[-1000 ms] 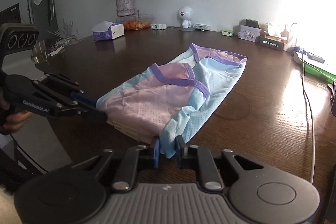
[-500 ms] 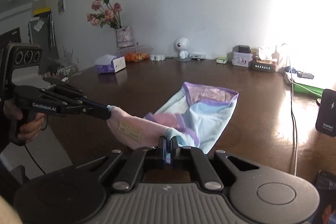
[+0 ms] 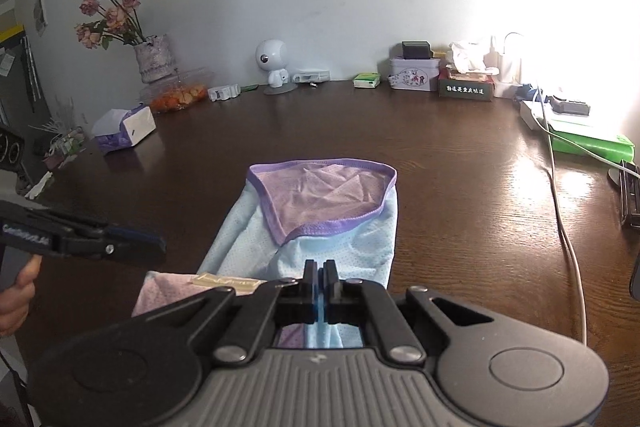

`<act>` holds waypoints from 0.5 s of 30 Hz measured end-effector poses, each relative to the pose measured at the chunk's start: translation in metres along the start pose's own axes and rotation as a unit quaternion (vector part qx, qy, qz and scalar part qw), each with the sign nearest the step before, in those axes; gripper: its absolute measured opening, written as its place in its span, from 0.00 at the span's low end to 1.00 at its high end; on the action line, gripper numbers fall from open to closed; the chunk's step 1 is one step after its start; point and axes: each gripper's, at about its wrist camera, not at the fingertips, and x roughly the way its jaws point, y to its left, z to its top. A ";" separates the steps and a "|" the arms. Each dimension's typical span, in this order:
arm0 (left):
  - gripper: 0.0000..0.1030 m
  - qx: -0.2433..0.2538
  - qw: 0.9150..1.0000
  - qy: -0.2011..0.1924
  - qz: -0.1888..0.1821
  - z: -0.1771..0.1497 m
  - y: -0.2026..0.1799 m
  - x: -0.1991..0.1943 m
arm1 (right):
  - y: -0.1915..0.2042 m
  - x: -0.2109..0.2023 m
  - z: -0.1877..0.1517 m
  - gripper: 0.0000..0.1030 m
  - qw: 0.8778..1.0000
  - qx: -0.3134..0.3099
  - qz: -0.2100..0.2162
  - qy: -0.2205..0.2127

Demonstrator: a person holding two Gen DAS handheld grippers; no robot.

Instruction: Fold clothes

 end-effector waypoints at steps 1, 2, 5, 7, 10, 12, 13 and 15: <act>0.51 0.002 1.000 0.008 0.001 -0.001 -0.005 0.003 | -0.001 -0.002 -0.001 0.01 1.000 0.001 0.003 0.000; 0.51 0.001 1.000 0.016 0.007 -0.002 -0.009 0.006 | -0.001 -0.004 -0.002 0.01 1.000 0.002 0.006 0.000; 0.31 -0.019 1.000 0.018 0.013 -0.005 -0.009 0.013 | -0.003 -0.006 -0.004 0.02 1.000 0.004 0.005 0.002; 0.11 -0.035 0.999 0.018 0.008 -0.005 -0.005 0.016 | -0.004 -0.011 -0.008 0.07 1.000 0.010 0.008 -0.001; 0.07 -0.030 1.000 0.003 0.007 -0.006 -0.007 0.014 | -0.012 -0.014 -0.013 0.43 0.999 0.022 0.045 0.008; 0.06 -0.028 1.000 -0.010 0.010 -0.005 -0.010 0.013 | -0.018 -0.010 -0.016 0.37 0.997 0.043 0.065 0.012; 0.05 -0.027 0.999 -0.017 0.014 -0.004 -0.012 0.011 | -0.021 -0.007 -0.017 0.27 0.995 0.057 0.078 0.014; 0.04 -0.028 0.999 -0.028 0.017 -0.002 -0.016 0.004 | -0.023 -0.002 -0.017 0.03 0.993 0.081 0.087 0.018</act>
